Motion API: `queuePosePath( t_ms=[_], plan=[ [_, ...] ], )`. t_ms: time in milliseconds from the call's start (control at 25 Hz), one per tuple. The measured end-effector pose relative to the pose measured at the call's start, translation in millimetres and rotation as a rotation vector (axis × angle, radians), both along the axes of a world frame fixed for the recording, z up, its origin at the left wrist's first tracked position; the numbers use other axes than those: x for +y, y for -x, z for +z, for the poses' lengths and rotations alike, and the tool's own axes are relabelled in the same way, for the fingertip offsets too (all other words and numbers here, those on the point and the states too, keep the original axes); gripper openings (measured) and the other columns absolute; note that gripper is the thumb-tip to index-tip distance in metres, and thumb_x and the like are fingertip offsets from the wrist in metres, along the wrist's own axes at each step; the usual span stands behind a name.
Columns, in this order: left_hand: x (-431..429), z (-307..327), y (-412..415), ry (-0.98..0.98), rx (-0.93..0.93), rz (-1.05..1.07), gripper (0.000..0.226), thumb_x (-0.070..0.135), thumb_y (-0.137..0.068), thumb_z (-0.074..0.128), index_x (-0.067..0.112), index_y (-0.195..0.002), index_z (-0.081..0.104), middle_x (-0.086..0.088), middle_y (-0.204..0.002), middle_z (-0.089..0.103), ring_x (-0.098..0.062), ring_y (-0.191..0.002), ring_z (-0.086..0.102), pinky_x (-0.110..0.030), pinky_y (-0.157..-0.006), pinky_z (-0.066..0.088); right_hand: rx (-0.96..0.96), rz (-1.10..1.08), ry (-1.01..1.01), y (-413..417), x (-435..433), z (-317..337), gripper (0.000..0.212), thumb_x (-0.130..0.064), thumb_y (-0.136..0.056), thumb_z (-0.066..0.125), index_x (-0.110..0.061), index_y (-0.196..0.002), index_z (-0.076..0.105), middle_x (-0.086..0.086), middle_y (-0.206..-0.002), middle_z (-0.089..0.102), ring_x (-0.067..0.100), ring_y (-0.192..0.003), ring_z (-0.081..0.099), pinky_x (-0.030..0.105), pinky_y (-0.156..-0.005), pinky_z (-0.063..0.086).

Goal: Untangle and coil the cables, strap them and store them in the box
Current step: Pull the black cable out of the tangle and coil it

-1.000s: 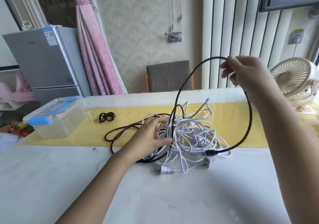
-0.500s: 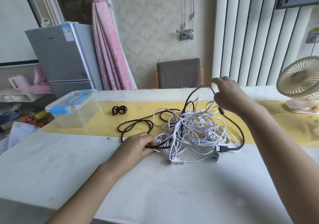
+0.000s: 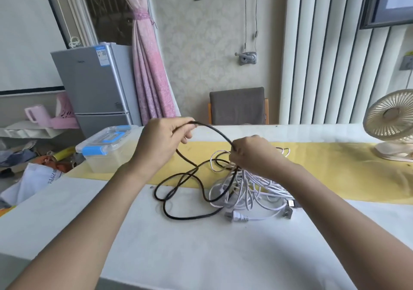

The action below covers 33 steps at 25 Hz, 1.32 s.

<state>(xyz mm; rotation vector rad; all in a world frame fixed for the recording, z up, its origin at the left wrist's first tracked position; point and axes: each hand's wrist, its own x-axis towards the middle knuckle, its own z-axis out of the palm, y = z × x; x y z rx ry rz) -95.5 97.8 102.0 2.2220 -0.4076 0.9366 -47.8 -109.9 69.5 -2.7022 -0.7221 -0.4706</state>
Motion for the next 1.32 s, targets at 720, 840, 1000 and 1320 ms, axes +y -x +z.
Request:
queuePosePath(
  t_ms=[720, 840, 1000, 1320],
  plan=[
    [116.4, 10.8, -43.8, 1.148, 0.184, 0.100, 0.013, 0.014, -0.096, 0.052, 0.013, -0.087, 0.062, 0.011, -0.046, 0.052, 0.001, -0.033, 0.039, -0.011, -0.040, 0.033, 0.310, -0.269, -0.772, -65.6, -76.5, 90.9, 0.046, -0.047, -0.088, 0.057, -0.007, -0.066, 0.056, 0.009, -0.059, 0.048, 0.018, -0.040, 0.046, 0.024, -0.046, 0.044],
    [109.8, -19.4, -48.8, 0.633, 0.493, 0.336, 0.030, 0.015, -0.080, 0.068, 0.010, -0.108, 0.063, -0.004, -0.097, 0.073, -0.017, -0.087, 0.069, -0.027, -0.076, 0.049, 0.213, -0.166, -0.599, -41.0, -64.0, 111.7, 0.037, -0.041, -0.084, 0.066, -0.007, -0.069, 0.062, 0.005, -0.056, 0.041, 0.018, -0.047, 0.036, 0.023, -0.049, 0.033],
    [22.3, 6.7, -20.5, 0.110, 0.455, 0.012, 0.092, 0.028, -0.074, 0.079, 0.025, -0.148, 0.024, 0.013, -0.140, 0.032, -0.004, -0.134, 0.029, -0.023, -0.107, 0.025, 0.060, 0.039, -0.368, 1.4, -13.9, 144.4, 0.032, -0.034, -0.080, 0.072, -0.011, -0.061, 0.059, 0.003, -0.052, 0.039, 0.014, -0.044, 0.031, 0.017, -0.036, 0.022],
    [-0.1, 43.8, 0.0, 0.639, 0.338, -0.531, 0.028, 0.031, -0.085, 0.055, 0.015, -0.062, 0.058, 0.014, -0.041, 0.025, -0.002, -0.035, 0.019, -0.012, -0.034, 0.018, 0.103, 0.228, -0.419, 11.4, 7.9, 143.9, 0.015, -0.016, -0.075, 0.075, -0.013, -0.087, 0.067, 0.003, -0.065, 0.058, 0.012, -0.045, 0.045, 0.018, -0.044, 0.038]
  ],
)
